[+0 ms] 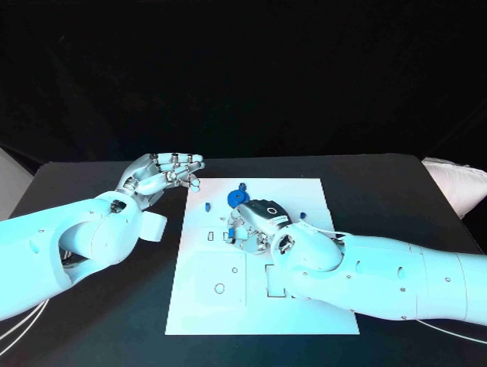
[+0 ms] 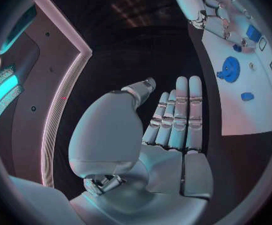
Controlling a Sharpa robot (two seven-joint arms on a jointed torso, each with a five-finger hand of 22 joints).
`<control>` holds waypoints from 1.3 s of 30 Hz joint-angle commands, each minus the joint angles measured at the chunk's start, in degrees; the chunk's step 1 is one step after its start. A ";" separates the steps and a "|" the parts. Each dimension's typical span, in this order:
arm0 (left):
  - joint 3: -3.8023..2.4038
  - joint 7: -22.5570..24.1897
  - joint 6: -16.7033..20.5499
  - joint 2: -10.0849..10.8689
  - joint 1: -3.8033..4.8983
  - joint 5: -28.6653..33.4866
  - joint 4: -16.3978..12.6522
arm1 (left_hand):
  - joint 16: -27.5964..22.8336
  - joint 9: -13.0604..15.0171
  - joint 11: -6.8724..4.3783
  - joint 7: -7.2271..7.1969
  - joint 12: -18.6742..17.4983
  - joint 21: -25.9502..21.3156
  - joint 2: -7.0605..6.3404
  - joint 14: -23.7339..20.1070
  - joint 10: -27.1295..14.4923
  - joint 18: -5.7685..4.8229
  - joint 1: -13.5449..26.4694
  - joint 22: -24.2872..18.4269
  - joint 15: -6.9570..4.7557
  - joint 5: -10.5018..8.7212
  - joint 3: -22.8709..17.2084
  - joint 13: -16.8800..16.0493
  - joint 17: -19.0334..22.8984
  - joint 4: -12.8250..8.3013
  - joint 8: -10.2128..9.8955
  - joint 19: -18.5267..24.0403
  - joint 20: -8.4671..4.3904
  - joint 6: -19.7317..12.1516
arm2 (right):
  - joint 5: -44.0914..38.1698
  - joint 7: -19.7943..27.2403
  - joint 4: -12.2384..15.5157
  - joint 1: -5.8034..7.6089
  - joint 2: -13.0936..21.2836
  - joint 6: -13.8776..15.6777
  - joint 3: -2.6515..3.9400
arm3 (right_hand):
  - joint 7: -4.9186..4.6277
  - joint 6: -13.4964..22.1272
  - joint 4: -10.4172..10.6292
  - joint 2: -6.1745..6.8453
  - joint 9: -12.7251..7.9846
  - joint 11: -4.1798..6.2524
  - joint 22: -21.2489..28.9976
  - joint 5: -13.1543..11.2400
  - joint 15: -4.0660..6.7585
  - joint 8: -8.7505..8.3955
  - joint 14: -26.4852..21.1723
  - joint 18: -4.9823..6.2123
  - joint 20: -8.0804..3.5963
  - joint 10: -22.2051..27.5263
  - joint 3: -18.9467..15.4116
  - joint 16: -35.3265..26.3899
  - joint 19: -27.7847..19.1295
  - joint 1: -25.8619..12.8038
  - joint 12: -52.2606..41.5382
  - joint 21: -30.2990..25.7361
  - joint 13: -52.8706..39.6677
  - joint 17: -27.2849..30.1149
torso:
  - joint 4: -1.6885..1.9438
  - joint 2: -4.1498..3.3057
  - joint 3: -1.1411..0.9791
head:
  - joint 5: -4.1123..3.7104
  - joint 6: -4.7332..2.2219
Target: Assemble the parts on the task board
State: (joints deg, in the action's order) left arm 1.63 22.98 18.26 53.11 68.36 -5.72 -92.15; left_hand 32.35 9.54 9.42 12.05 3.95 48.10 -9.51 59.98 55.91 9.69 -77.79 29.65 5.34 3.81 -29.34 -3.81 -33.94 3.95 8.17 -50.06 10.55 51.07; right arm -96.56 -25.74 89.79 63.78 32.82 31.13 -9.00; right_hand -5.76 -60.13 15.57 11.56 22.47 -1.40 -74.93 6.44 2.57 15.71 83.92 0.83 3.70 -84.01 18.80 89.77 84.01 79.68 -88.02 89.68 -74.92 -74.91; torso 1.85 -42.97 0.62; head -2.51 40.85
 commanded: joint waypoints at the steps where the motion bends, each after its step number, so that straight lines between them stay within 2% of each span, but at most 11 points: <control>1: -0.03 0.33 -1.03 -0.09 0.00 0.11 -0.07 | 0.21 0.09 -0.14 0.07 0.13 0.21 0.21 -0.45 -0.43 0.73 0.16 0.07 -0.12 -0.16 -0.07 0.02 -0.07 -0.24 -0.39 0.41 0.07 -0.26 | -0.50 -0.46 -0.30 -0.24 -0.03 -1.56 -0.19 | -0.09 0.54 0.41 0.49 -0.17 0.06 -15.07 0.15 0.00 -0.34 6.08 -0.83 -0.33 -4.25 -0.22 0.23 5.99 -0.46 0.40 0.32 -13.19 -15.09 | -0.01 -0.01 -0.01 | 0.03 0.03; 4: -0.03 0.28 -1.02 -0.08 0.00 0.11 -0.05 | 0.21 0.09 -0.14 0.07 0.13 0.21 0.21 -0.45 -0.43 0.73 0.16 0.07 -0.12 -0.16 -0.07 0.02 -0.07 -0.24 -0.39 0.41 0.07 -0.26 | -0.51 -0.43 -0.37 -0.24 0.00 -1.04 -0.20 | -0.38 1.19 0.73 0.81 -0.29 -0.19 -15.07 -0.02 -0.20 -0.51 6.08 -0.83 -0.17 -3.69 -0.74 0.23 5.99 -0.95 1.17 0.32 -12.60 -15.09 | -0.02 -0.01 -0.01 | 0.04 0.08; 7: -0.02 0.26 -1.03 -0.08 0.00 0.11 -0.01 | 0.21 0.09 -0.14 0.07 0.13 0.21 0.21 -0.45 -0.43 0.73 0.16 0.07 -0.12 -0.16 -0.07 0.02 -0.07 -0.24 -0.39 0.41 0.07 -0.26 | -0.38 -0.38 -0.45 -0.24 0.02 -0.59 -0.21 | -0.76 2.08 0.98 0.95 -0.43 -0.56 -15.07 -2.05 -0.54 -0.60 6.01 -0.83 0.16 -2.51 -2.04 0.12 5.99 -2.23 2.77 0.32 -11.39 -14.83 | -0.05 -0.01 0.01 | 0.05 0.03; 9: -0.02 0.24 -1.03 -0.10 0.00 0.11 0.01 | 0.21 0.09 -0.14 0.07 0.13 0.21 0.21 -0.45 -0.43 0.73 0.16 0.07 -0.12 -0.16 -0.07 0.02 -0.07 -0.24 -0.39 0.41 0.07 -0.26 | -0.31 -0.33 -0.49 -0.24 0.02 -0.44 -0.22 | -0.97 2.77 0.96 1.00 -0.57 -0.73 -15.07 -2.43 -0.68 -0.83 5.97 -0.83 0.28 -2.03 -2.53 0.05 5.99 -2.46 3.41 0.32 -10.90 -14.68 | -0.05 0.00 0.01 | 0.04 0.02; 20: -0.01 0.13 -1.05 -0.16 -0.03 0.11 0.12 | 0.41 0.10 -0.09 0.19 0.14 0.51 0.20 -0.61 -0.59 0.75 0.22 0.27 -0.09 -0.16 -0.10 0.03 -0.14 -0.31 -0.46 0.70 0.12 -0.38 | -0.06 0.05 -0.58 -0.24 0.00 0.46 -0.27 | -1.44 4.27 1.02 1.16 -0.87 -1.18 -14.92 -2.86 -1.06 -1.25 5.80 -0.78 0.65 -0.52 -3.83 -0.26 5.91 -2.86 5.41 0.13 -9.40 -14.02 | 0.01 0.00 -0.03 | -0.07 0.03; 27: 0.00 0.10 -1.11 -0.17 -0.03 0.11 0.16 | 0.41 0.10 -0.09 0.19 0.14 0.51 0.20 -0.61 -0.59 0.75 0.22 0.27 -0.09 -0.16 -0.10 0.03 -0.14 -0.31 -0.46 0.70 0.12 -0.38 | 0.15 0.58 -0.24 -0.26 0.21 2.19 -0.30 | -2.15 7.06 1.19 1.81 -1.35 -1.84 -14.65 -3.53 -1.62 -2.03 5.80 -0.69 1.16 3.10 -7.17 -0.27 5.74 -4.96 10.09 -0.23 -5.76 -14.03 | -0.03 -0.02 -0.05 | -0.07 -0.04; 34: 0.01 -0.43 -1.16 -0.28 -0.05 -0.48 0.44 | 0.45 0.10 -0.06 0.22 0.12 0.57 0.17 -0.65 -0.68 0.75 0.20 0.31 -0.07 -0.16 -0.10 0.04 -0.16 -0.36 -0.49 0.76 0.14 -0.44 | 0.59 2.02 1.25 -0.32 1.28 4.38 -0.31 | -2.42 8.01 1.25 1.81 -1.49 -2.08 -14.56 -3.58 -1.83 -2.30 5.77 -0.66 1.35 3.45 -8.99 -0.32 5.69 -5.89 10.51 -0.36 -5.33 -13.94 | 0.06 0.09 -0.06 | -0.10 -0.02; 39: 0.02 -1.75 -0.97 -0.51 -0.06 -2.03 0.85 | 2.23 0.23 -0.37 0.16 1.67 1.53 0.01 0.38 0.82 0.85 0.78 0.83 -0.37 -0.18 0.06 -0.39 -0.94 -0.25 -0.45 0.75 0.03 -0.46 | 2.02 5.03 3.15 -0.21 2.72 5.88 -0.21 | -2.49 8.22 1.19 1.66 -1.54 -2.13 -14.55 -3.45 -1.88 -2.38 5.74 -0.65 1.40 3.47 -9.20 -0.37 5.68 -5.75 10.53 -0.37 -5.28 -13.85 | -0.13 0.24 -0.12 | 0.04 -0.46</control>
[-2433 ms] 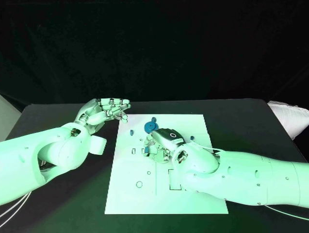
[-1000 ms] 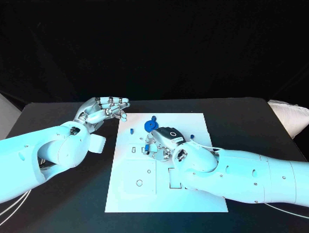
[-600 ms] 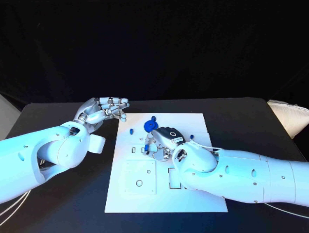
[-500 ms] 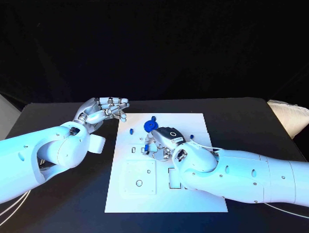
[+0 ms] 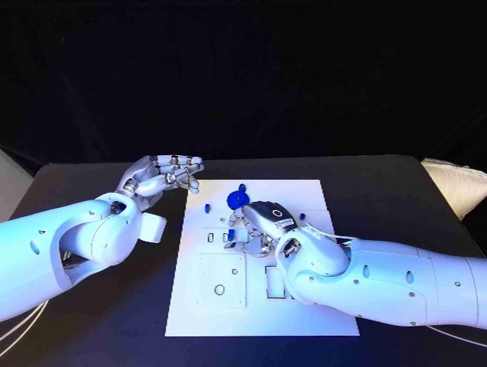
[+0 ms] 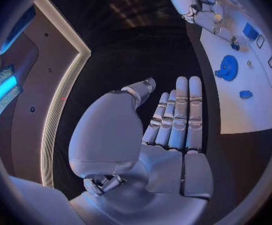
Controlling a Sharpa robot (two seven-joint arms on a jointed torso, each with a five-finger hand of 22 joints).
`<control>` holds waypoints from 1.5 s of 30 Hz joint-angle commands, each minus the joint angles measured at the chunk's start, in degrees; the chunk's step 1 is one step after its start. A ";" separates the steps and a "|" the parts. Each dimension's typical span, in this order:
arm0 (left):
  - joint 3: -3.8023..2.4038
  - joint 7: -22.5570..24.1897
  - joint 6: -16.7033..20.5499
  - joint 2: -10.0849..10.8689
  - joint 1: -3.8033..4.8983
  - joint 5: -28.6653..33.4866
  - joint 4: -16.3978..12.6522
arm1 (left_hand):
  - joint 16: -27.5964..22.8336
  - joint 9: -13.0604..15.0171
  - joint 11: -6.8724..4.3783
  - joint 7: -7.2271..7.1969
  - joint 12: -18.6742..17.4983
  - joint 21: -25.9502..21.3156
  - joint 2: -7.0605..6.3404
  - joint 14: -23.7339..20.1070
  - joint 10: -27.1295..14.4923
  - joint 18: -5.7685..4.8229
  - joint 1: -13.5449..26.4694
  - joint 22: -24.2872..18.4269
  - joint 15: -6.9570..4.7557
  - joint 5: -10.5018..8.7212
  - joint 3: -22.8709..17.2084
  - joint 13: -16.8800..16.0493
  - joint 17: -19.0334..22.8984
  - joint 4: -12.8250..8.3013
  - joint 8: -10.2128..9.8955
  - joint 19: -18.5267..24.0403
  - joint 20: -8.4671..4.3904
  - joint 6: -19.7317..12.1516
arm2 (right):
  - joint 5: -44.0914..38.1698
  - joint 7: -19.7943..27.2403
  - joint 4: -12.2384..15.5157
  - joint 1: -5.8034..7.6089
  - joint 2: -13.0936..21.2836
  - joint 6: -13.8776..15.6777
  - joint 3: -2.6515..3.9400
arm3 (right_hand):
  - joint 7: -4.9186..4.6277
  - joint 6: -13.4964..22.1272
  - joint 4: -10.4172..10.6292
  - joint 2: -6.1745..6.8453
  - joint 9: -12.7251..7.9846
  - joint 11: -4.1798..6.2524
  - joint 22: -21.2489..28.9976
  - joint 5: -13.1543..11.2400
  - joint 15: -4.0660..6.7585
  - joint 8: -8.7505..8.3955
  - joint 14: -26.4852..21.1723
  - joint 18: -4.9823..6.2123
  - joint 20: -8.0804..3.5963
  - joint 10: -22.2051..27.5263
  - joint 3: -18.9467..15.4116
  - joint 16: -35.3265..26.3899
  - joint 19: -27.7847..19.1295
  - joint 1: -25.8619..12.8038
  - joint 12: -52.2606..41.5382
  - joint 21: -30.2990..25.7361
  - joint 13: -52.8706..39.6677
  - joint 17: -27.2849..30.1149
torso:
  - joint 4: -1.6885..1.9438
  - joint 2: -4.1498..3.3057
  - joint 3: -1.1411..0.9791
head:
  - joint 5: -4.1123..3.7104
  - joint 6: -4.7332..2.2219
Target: Assemble the parts on the task board
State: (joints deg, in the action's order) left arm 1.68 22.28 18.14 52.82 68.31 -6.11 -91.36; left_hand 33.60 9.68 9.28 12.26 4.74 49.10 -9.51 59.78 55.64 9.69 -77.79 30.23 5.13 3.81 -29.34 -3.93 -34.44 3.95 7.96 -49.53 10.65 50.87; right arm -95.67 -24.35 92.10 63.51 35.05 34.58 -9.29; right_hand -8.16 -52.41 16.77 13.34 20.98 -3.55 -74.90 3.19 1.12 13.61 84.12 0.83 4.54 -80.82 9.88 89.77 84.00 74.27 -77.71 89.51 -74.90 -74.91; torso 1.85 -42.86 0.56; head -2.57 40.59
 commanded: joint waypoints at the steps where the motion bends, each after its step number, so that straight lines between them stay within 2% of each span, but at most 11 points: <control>1: -0.03 -1.75 -0.79 -0.32 0.00 -2.31 0.25 | 3.52 0.19 -0.70 -0.18 2.74 1.73 -0.16 1.88 3.06 0.88 1.27 0.87 -0.62 -0.16 0.11 -0.85 -1.74 -0.09 -0.22 -0.37 -0.38 -0.38 | 1.70 4.71 1.49 0.20 1.06 2.86 0.15 | -0.11 0.59 -0.03 -0.19 -0.07 -0.01 -14.51 -0.15 -0.45 -0.33 5.52 -0.63 0.59 0.29 -0.32 -0.41 5.65 -0.22 0.22 -0.28 -5.28 -13.77 | -0.16 0.16 -0.08 | 0.08 -0.40; 3: -0.02 -2.98 -0.79 -0.49 0.00 -3.46 0.59 | 6.70 0.31 -1.17 -0.41 4.88 3.11 -0.47 3.04 4.96 0.90 1.79 1.60 -1.08 -0.14 0.17 -1.67 -3.49 0.12 -0.13 -1.03 -0.75 -0.59 | 3.15 7.17 2.19 0.59 1.88 3.42 0.24 | -0.16 0.72 -0.03 -0.25 -0.10 -0.05 -14.49 -0.10 -0.48 -0.39 5.50 -0.62 0.62 0.32 -0.38 -0.45 5.63 -0.11 0.25 -0.31 -5.24 -13.69 | -0.22 0.34 -0.11 | 0.04 -0.56; 6: -0.02 -5.78 -1.05 -0.93 0.01 -5.97 1.42 | 15.95 1.48 -2.78 -1.43 13.00 7.15 -0.87 5.18 9.11 0.93 2.92 3.83 -2.36 -0.28 1.19 -6.05 -8.81 0.67 2.24 -2.77 -1.86 0.68 | 7.56 14.68 2.54 1.70 3.33 3.26 0.34 | -0.46 1.48 -0.09 -0.90 -0.31 -0.29 -13.91 0.06 -0.69 -0.76 5.43 -0.42 0.80 0.30 -0.15 -0.59 5.29 1.05 0.14 -1.09 -5.23 -13.44 | -0.31 0.68 -0.15 | 0.06 -0.80; 7: -0.02 -7.20 -1.56 -1.09 0.02 -7.15 1.79 | 24.09 2.30 -3.58 -2.30 19.81 9.49 -0.52 8.22 10.03 0.79 2.55 5.58 -3.23 -0.30 1.82 -10.49 -16.12 0.32 3.94 -3.72 -2.59 1.16 | 9.73 17.57 2.41 2.22 3.82 3.02 0.36 | -0.56 1.65 -0.14 -1.45 -0.37 -0.39 -13.58 0.25 -0.78 -0.83 5.43 -0.31 0.91 0.19 0.31 -0.58 5.09 1.93 -0.05 -1.53 -5.33 -13.47 | -0.31 0.80 -0.14 | 0.12 -0.84; 10: -0.03 -11.38 -3.36 -1.49 0.07 -11.14 2.73 | 38.59 4.97 -4.56 -3.48 40.62 18.19 0.57 15.96 2.09 -0.88 3.02 16.18 -4.22 0.39 1.41 -25.64 -30.34 1.20 8.85 -10.25 -3.47 0.98 | 16.94 23.91 1.74 3.76 5.21 1.62 0.43 | -0.58 1.21 -0.59 -2.46 -0.37 -0.44 -11.55 1.88 -0.86 -0.54 5.57 0.39 1.05 -0.30 2.17 -0.35 3.84 5.31 -0.95 -4.32 -5.89 -13.94 | -0.43 1.23 -0.19 | 0.22 -1.08; 13: -0.04 -15.99 -6.14 -1.86 0.17 -16.58 3.44 | 45.27 6.62 -4.65 -3.14 47.33 23.08 0.08 20.74 1.02 -2.24 3.83 23.69 -4.19 -0.12 1.31 -29.94 -38.61 1.97 11.28 -15.27 -3.68 0.65 | 24.98 27.72 0.73 5.59 6.84 -0.43 0.47 | -0.74 1.33 -0.98 -2.67 -0.51 -0.57 -10.07 3.72 -0.92 -0.59 5.41 0.90 1.11 0.13 3.64 -0.63 2.89 7.51 -0.69 -6.43 -5.59 -13.40 | -0.41 1.71 -0.27 | 0.45 -1.06; 16: -0.06 -20.67 -8.97 -2.43 0.57 -22.65 3.94 | 51.51 9.74 -5.59 -3.97 60.70 28.96 0.41 26.00 8.97 -4.06 5.69 33.40 -4.84 -0.04 1.82 -44.45 -47.12 4.10 15.39 -22.38 -4.22 1.53 | 33.44 30.09 -0.63 7.65 8.64 -2.23 0.50 | -0.79 1.29 -0.88 -2.78 -0.53 -0.57 -9.63 3.73 -0.96 -0.57 5.36 1.05 1.13 0.21 3.86 -0.72 2.60 7.61 -0.66 -7.05 -5.55 -13.22 | -0.41 2.13 -0.36 | 0.58 -0.76; 19: -0.06 -25.15 -11.23 -3.37 1.31 -27.97 4.44 | 54.03 12.77 -6.49 -5.18 67.13 31.96 0.18 28.23 14.20 -5.15 6.62 38.95 -5.69 -0.08 2.34 -53.00 -51.21 5.68 18.90 -26.40 -4.93 2.12 | 40.73 31.45 -2.19 9.46 10.22 -2.98 0.57 | -0.77 1.03 -0.73 -2.76 -0.50 -0.56 -9.74 4.08 -0.97 -0.42 5.45 1.01 1.16 -0.05 3.99 -0.55 2.67 7.56 -1.02 -6.92 -5.80 -13.56 | -0.41 2.48 -0.39 | 0.87 -0.62; 24: -0.05 -33.36 -15.46 -5.26 2.80 -34.54 5.17 | 54.96 16.29 -7.18 -5.94 69.22 33.36 -0.27 29.07 16.09 -5.68 8.14 41.55 -6.38 -0.06 2.89 -56.02 -52.87 8.13 21.96 -28.27 -5.69 1.54 | 48.18 32.33 -4.41 11.64 11.86 -2.95 0.64 | -0.78 1.01 -0.64 -2.57 -0.57 -0.55 -9.78 6.07 -0.96 -0.35 5.50 1.00 1.16 -0.11 4.56 -0.47 2.71 7.69 -1.23 -6.91 -5.86 -13.73 | -0.50 2.89 -0.55 | 1.32 -0.06; 32: 0.00 -45.57 -21.98 -9.51 4.90 -43.68 6.37 | 54.87 19.52 -7.35 -6.15 69.09 33.53 -0.58 29.05 15.93 -5.73 10.39 41.83 -6.58 -0.11 3.96 -55.94 -52.76 11.84 24.02 -28.42 -5.94 0.40 | 51.10 31.71 -6.19 12.86 12.69 -2.69 0.71 | -0.83 1.14 -0.49 -2.50 -0.63 -0.60 -9.59 6.51 -0.98 -0.41 5.45 1.06 1.16 0.04 4.70 -0.57 2.60 7.48 -1.10 -7.19 -5.72 -13.55 | -0.29 3.23 -0.77 | 1.80 1.10; 45: 1.31 -51.18 -32.07 -16.01 7.04 -55.18 10.77 | 53.93 23.74 -7.14 -5.94 66.57 32.89 0.28 28.37 13.19 -5.48 14.53 40.61 -6.45 -0.14 6.07 -52.58 -51.29 12.76 25.39 -27.48 -5.93 -1.89 | 50.56 29.66 -7.04 13.08 12.56 -2.63 0.72 | -0.94 1.56 -0.31 -2.43 -0.75 -0.69 -9.24 6.45 -1.05 -0.62 5.35 1.18 1.20 0.37 4.73 -0.75 2.39 6.94 -0.78 -7.71 -5.41 -13.21 | -0.27 3.19 -0.75 | 2.25 2.41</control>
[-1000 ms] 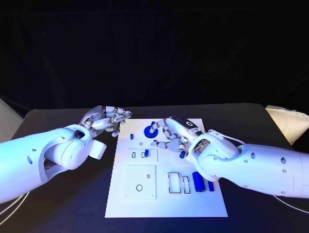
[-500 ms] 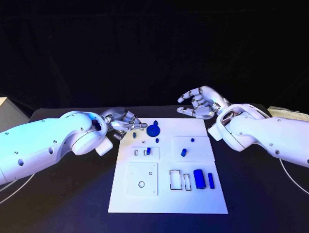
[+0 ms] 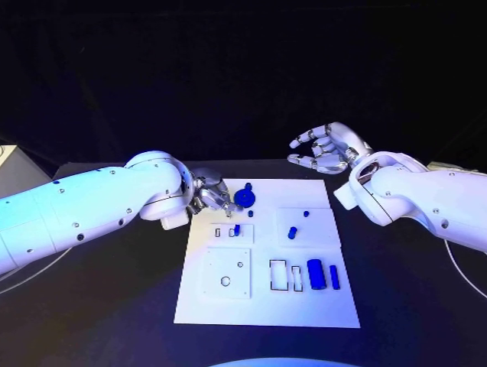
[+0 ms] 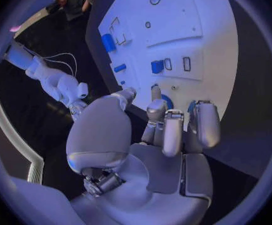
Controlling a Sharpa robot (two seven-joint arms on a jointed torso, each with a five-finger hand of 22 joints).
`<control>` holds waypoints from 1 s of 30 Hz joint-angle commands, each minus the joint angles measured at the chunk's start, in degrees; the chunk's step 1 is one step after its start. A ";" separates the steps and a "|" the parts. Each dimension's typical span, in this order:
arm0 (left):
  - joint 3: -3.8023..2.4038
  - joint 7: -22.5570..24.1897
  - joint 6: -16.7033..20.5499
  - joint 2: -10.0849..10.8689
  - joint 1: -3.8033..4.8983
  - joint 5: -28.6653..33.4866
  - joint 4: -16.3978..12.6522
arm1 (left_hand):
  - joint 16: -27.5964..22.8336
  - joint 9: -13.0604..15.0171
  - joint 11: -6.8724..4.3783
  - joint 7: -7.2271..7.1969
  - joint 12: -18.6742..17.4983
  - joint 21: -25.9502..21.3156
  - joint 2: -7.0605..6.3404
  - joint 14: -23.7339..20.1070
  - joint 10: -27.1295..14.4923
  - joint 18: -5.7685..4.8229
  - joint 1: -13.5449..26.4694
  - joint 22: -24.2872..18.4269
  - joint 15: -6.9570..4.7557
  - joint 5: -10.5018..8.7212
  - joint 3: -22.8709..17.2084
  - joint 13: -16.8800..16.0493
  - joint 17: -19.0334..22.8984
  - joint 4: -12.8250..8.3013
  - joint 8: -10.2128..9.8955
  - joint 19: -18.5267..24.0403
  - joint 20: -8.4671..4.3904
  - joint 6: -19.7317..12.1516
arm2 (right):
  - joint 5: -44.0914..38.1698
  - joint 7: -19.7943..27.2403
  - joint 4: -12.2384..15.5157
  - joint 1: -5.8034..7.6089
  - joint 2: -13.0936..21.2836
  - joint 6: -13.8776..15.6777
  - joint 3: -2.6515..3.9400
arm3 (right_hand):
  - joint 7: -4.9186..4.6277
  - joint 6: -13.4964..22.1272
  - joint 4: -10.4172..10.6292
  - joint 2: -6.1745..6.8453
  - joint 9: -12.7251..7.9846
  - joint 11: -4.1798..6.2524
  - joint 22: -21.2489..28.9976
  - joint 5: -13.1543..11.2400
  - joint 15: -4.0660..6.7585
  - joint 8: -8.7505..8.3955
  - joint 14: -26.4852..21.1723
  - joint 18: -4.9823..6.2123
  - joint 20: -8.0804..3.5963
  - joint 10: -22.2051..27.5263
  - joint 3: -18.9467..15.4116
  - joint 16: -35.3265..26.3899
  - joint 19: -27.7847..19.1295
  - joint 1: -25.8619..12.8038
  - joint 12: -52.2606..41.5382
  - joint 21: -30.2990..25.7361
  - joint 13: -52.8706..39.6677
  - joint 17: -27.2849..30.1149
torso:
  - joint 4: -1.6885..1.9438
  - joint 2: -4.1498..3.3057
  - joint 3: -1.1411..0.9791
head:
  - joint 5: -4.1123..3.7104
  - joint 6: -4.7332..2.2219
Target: Assemble the parts on the task board
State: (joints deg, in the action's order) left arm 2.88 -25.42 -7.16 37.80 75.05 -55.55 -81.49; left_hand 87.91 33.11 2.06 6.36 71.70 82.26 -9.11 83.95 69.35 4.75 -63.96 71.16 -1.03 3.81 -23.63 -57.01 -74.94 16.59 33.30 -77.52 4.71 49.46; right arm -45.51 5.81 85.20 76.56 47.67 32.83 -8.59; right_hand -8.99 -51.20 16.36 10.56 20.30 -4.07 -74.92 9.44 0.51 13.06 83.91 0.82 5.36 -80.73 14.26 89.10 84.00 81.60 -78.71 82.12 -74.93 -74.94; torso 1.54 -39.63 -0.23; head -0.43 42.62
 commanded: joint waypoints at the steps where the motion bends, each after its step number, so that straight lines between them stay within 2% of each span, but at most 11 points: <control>1: 0.17 -3.61 -7.26 -1.37 0.36 -5.95 1.26 | -0.44 0.47 0.12 0.00 -0.53 -0.35 0.01 4.15 -0.72 -0.51 0.78 -0.47 -0.25 -0.08 0.36 0.68 -10.69 0.09 0.01 0.63 0.05 -0.66 | 0.34 -0.63 -0.19 0.03 -0.10 -0.89 0.02 | -0.11 0.35 0.10 0.35 -0.07 -0.17 -9.22 0.20 -0.44 -0.07 5.55 1.19 0.39 0.28 0.35 -0.08 2.39 -0.39 0.22 -0.32 -5.39 -13.17 | 0.03 -0.05 0.03 | 0.12 0.49; 7: 0.48 -4.15 -9.55 -3.67 0.58 -6.19 3.47 | -0.48 0.71 0.19 0.07 -0.77 -0.42 0.29 4.11 -1.02 -0.49 0.81 -0.56 -0.19 -0.02 0.25 0.97 -10.65 0.05 -0.07 0.71 0.11 -0.95 | 0.06 -1.36 -0.46 0.04 -0.44 -1.08 0.02 | -0.15 0.54 0.10 0.39 -0.12 -0.20 -9.12 0.23 -0.47 -0.16 5.52 1.22 0.41 0.35 0.36 -0.13 2.32 -0.53 0.27 -0.48 -5.34 -13.08 | -0.03 -0.15 0.07 | 0.10 0.64; 14: 0.78 -4.42 -11.51 -5.53 0.64 -5.94 4.78 | -0.55 1.12 0.35 0.24 -1.22 -0.43 0.53 4.04 -1.61 -0.51 1.31 -0.50 -0.05 -0.10 0.32 1.62 -10.57 0.12 -0.25 0.71 0.22 -1.37 | -0.09 -1.74 -0.72 0.04 -0.76 -1.52 0.01 | -0.19 0.71 0.12 0.38 -0.16 -0.24 -9.01 0.30 -0.50 -0.24 5.50 1.25 0.43 0.44 0.39 -0.18 2.26 -0.64 0.34 -0.64 -5.27 -13.00 | -0.04 -0.27 0.11 | 0.27 0.76; 24: 1.11 -4.55 -12.53 -7.39 0.63 -5.60 6.27 | -0.55 1.45 0.42 0.29 -1.50 -0.46 0.66 4.03 -1.96 -0.50 1.88 -0.53 0.03 -0.13 0.51 2.02 -10.59 0.15 -0.25 0.76 0.30 -1.44 | -0.12 -2.10 -1.09 -0.01 -1.27 -2.10 0.00 | -0.23 0.82 0.17 0.35 -0.20 -0.28 -8.74 0.38 -0.54 -0.29 5.40 1.35 0.45 0.65 0.40 -0.35 2.09 -0.88 0.54 -1.04 -5.09 -12.69 | -0.01 -0.33 0.13 | 0.11 1.24; 30: 1.16 -4.57 -12.86 -7.85 0.62 -5.47 6.55 | -0.52 1.60 0.44 0.28 -1.51 -0.47 0.78 4.05 -1.97 -0.50 2.11 -0.53 0.05 -0.13 0.55 2.01 -10.63 0.15 -0.21 0.77 0.33 -1.40 | -0.12 -2.25 -1.21 -0.09 -1.58 -2.37 0.00 | -0.26 0.87 0.20 0.29 -0.21 -0.31 -8.66 0.43 -0.56 -0.31 5.38 1.37 0.47 0.67 0.42 -0.38 2.04 -1.05 0.54 -1.15 -5.08 -12.63 | -0.02 -0.27 0.02 | 0.11 1.55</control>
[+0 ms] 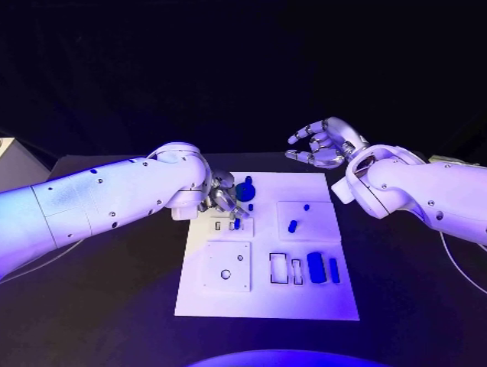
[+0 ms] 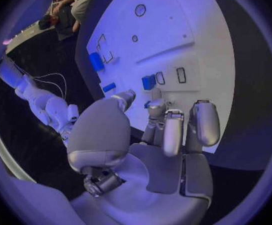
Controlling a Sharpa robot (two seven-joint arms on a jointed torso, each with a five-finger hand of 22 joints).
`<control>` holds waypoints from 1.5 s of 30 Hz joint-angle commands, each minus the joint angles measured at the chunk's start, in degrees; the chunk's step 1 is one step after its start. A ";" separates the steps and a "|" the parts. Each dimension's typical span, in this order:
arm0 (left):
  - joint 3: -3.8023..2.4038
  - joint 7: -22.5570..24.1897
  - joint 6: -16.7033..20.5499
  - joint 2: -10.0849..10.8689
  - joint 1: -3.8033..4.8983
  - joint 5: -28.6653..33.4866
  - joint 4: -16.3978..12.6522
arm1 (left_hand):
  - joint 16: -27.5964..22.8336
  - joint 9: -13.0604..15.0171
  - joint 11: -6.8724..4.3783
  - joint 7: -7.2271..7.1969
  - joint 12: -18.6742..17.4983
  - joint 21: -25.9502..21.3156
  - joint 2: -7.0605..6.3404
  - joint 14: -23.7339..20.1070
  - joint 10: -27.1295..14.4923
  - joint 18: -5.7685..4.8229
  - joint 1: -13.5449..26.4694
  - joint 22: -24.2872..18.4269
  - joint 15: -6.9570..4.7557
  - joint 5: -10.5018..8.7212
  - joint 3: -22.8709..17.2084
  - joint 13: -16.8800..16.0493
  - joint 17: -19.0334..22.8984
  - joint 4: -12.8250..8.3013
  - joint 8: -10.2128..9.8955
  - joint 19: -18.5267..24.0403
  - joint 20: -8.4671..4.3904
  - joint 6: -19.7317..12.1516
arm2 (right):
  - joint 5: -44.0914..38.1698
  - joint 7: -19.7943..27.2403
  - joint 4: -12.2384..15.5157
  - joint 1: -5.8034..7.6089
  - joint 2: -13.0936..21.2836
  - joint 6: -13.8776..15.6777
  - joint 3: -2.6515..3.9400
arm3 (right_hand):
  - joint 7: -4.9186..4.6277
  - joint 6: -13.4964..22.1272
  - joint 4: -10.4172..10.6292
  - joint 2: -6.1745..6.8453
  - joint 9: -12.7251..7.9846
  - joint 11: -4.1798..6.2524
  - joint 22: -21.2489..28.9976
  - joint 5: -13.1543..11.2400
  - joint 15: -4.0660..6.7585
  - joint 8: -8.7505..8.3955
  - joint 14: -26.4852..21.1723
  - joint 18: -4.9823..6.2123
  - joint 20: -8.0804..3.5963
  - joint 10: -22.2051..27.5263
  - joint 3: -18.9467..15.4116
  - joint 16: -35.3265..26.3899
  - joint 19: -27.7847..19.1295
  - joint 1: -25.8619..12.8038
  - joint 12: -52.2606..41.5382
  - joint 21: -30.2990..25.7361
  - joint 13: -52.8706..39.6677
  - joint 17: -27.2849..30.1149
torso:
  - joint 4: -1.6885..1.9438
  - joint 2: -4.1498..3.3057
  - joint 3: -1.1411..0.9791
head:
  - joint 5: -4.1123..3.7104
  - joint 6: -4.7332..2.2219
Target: Assemble the parts on the task board
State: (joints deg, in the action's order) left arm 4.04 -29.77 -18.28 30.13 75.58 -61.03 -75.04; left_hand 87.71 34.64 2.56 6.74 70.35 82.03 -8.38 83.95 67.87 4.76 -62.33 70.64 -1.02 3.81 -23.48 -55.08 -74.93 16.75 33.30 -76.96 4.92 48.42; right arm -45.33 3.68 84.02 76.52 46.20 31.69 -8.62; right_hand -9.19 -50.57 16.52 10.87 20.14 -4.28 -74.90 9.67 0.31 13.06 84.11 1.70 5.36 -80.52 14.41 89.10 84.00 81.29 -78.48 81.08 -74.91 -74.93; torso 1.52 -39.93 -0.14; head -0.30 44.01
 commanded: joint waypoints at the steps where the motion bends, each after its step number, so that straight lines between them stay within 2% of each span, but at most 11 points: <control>1: 0.00 -0.23 -1.83 -0.22 0.09 0.02 0.17 | -0.34 0.08 -0.06 -0.09 -0.19 -0.25 0.06 4.03 -0.54 -0.50 0.48 -0.02 0.05 -0.13 0.39 0.14 -10.61 -0.01 -0.20 0.22 0.12 -0.35 | -0.30 -0.14 -0.03 -0.07 -0.12 -1.25 0.01 | -0.06 0.24 0.05 -0.02 -0.05 -0.10 -8.69 0.20 -0.36 -0.31 5.18 0.49 0.48 0.46 0.27 -0.38 2.04 -0.74 0.31 -0.12 -5.10 -12.65 | 0.02 0.01 -0.07 | -0.04 0.20; 5: 0.04 -0.27 -2.53 -0.44 0.09 0.05 0.59 | -0.33 0.10 -0.06 -0.10 -0.29 -0.26 0.10 4.04 -0.65 -0.50 0.49 -0.04 0.05 -0.11 0.38 0.31 -10.63 -0.03 -0.20 0.23 0.12 -0.35 | -0.30 -0.24 -0.11 -0.11 -0.14 -1.36 0.01 | -0.06 0.24 0.05 -0.02 -0.05 -0.10 -8.69 0.20 -0.36 -0.31 5.18 0.49 0.48 0.46 0.27 -0.38 2.04 -0.74 0.31 -0.12 -5.10 -12.65 | 0.09 0.03 -0.01 | -0.12 0.35; 17: 0.40 -0.33 -3.50 -0.98 0.06 0.43 1.18 | -0.34 0.27 -0.08 -0.10 -0.66 -0.29 0.31 4.02 -1.08 -0.48 0.42 -0.09 0.06 -0.07 0.26 0.89 -10.61 -0.13 -0.18 0.29 0.15 -0.37 | -0.30 -0.35 -0.13 -0.14 -0.18 -1.59 0.01 | -0.07 0.26 0.06 -0.07 -0.06 -0.12 -8.56 0.22 -0.38 -0.31 5.15 0.54 0.49 0.55 0.28 -0.43 1.97 -0.85 0.40 -0.29 -5.01 -12.56 | -0.04 0.02 0.00 | -0.11 0.69; 27: 0.57 -0.34 -3.53 -1.14 0.03 1.00 1.69 | -0.38 0.61 -0.10 -0.13 -0.85 -0.38 0.67 3.98 -1.27 -0.44 0.08 -0.27 0.07 -0.01 -0.04 1.09 -10.56 -0.29 -0.12 0.44 0.19 -0.39 | -0.30 -0.47 -0.10 -0.15 -0.17 -1.74 0.01 | -0.08 0.28 0.07 -0.14 -0.06 -0.13 -8.52 0.25 -0.39 -0.31 5.13 0.55 0.50 0.56 0.30 -0.48 1.94 -1.01 0.39 -0.37 -5.01 -12.48 | 0.12 0.01 0.04 | -0.34 0.76; 29: 0.59 -0.34 -3.59 -1.20 0.02 1.39 1.72 | -0.39 0.85 -0.11 -0.15 -0.92 -0.39 0.87 3.97 -1.33 -0.43 -0.27 -0.28 0.06 0.00 -0.30 1.16 -10.55 -0.39 -0.09 0.48 0.20 -0.42 | -0.30 -0.51 -0.06 -0.16 -0.18 -1.71 0.01 | -0.08 0.28 0.08 -0.17 -0.06 -0.14 -8.48 0.25 -0.40 -0.31 5.11 0.57 0.51 0.57 0.31 -0.51 1.91 -1.05 0.39 -0.43 -5.00 -12.41 | 0.11 0.02 0.04 | -0.34 0.82; 30: 0.60 -0.35 -3.60 -1.25 0.01 1.79 1.73 | -0.38 1.23 -0.14 -0.17 -0.99 -0.37 1.50 3.97 -1.36 -0.44 -0.82 -0.21 0.04 0.03 -0.95 1.23 -10.57 -0.44 -0.07 0.46 0.21 -0.46 | -0.30 -0.53 0.05 -0.16 -0.16 -1.71 0.01 | -0.10 0.28 0.10 -0.36 -0.07 -0.15 -8.43 0.30 -0.41 -0.29 5.10 0.58 0.53 0.59 0.39 -0.52 1.89 -1.31 0.39 -0.50 -4.98 -12.42 | 0.10 0.03 0.06 | -0.29 0.86; 34: 0.61 -0.33 -3.75 -1.37 -0.01 2.69 1.81 | -0.37 2.14 -0.30 -0.33 -1.07 -0.37 2.40 3.98 -1.32 -0.43 -2.88 -0.18 -0.09 -0.07 -3.10 1.27 -10.61 -1.15 -0.11 0.49 0.14 -0.68 | -0.30 -0.58 0.31 -0.17 -0.18 -1.80 0.01 | -0.10 0.28 0.10 -0.46 -0.08 -0.16 -8.41 0.34 -0.42 -0.28 5.10 0.59 0.54 0.60 0.43 -0.52 1.88 -1.44 0.39 -0.54 -4.97 -12.41 | 0.01 -0.01 0.01 | -0.28 0.94; 38: 0.63 -0.31 -4.21 -1.53 -0.03 3.28 1.98 | -0.38 2.73 -0.39 -0.41 -1.18 -0.37 2.25 3.97 -1.37 -0.43 -4.16 -0.15 -0.16 -0.11 -4.56 1.36 -10.61 -1.96 -0.16 0.50 0.07 -0.79 | -0.30 -0.63 0.42 -0.18 -0.21 -1.87 0.01 | -0.10 0.28 0.10 -0.46 -0.08 -0.16 -8.41 0.34 -0.42 -0.28 5.10 0.59 0.54 0.60 0.43 -0.52 1.88 -1.44 0.39 -0.54 -4.97 -12.41 | -0.02 0.00 -0.03 | -0.31 0.98; 45: 0.76 -0.31 -4.82 -1.71 -0.06 3.73 2.43 | -0.38 2.81 -0.38 -0.40 -1.22 -0.36 2.13 3.98 -1.40 -0.43 -4.20 -0.14 -0.17 -0.14 -4.69 1.41 -10.62 -2.01 -0.17 0.49 0.06 -0.79 | -0.30 -0.71 0.47 -0.19 -0.16 -1.96 0.00 | -0.10 0.28 0.10 -0.46 -0.08 -0.16 -8.41 0.34 -0.42 -0.28 5.10 0.59 0.54 0.60 0.43 -0.52 1.88 -1.44 0.39 -0.54 -4.97 -12.41 | 0.09 0.01 -0.01 | -0.43 1.22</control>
State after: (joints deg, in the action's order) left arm 4.80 -30.11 -21.63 28.59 75.52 -58.49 -72.64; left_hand 87.71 37.37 2.46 6.32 69.40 81.81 -6.16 83.94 66.74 4.76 -65.92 70.42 -1.02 3.81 -27.77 -53.72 -74.91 14.70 33.29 -76.77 5.12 48.01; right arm -45.33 2.85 84.37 76.37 46.06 30.64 -8.63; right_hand -9.19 -50.57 16.67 10.41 20.15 -4.48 -74.92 9.66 0.32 13.06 84.12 1.70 5.35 -80.32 14.56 88.87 84.00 80.37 -78.26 80.83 -74.94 -74.91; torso 1.57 -39.91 -0.14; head -0.73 45.16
